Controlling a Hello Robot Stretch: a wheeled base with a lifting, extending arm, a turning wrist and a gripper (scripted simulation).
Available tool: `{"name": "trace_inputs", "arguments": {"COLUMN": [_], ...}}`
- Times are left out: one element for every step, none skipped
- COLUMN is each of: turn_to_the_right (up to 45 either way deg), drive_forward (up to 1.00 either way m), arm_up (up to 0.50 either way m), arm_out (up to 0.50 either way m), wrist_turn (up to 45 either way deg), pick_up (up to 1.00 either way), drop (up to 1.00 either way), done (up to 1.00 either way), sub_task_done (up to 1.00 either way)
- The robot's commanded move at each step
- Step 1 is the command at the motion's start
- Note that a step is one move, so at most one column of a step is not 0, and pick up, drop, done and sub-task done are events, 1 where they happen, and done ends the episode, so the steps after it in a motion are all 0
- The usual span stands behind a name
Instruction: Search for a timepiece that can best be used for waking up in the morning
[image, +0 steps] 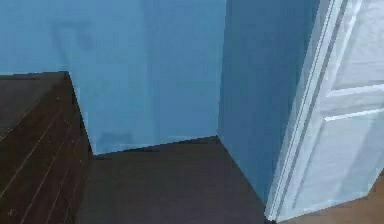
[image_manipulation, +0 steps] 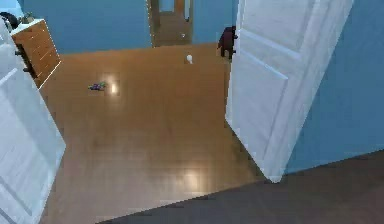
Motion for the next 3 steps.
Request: {"name": "trace_inputs", "arguments": {"turn_to_the_right": [45.0,21.0,0.0], "drive_forward": [0.0,0.0,1.0], "arm_up": [0.0,0.0,0.0], "arm_out": [0.0,0.0,0.0], "wrist_turn": [0.0,0.0,0.0], "pick_up": [0.0,0.0,0.0], "drop": [0.0,0.0,0.0], "done": [0.0,0.0,0.0], "sub_task_done": [0.0,0.0,0.0]}}
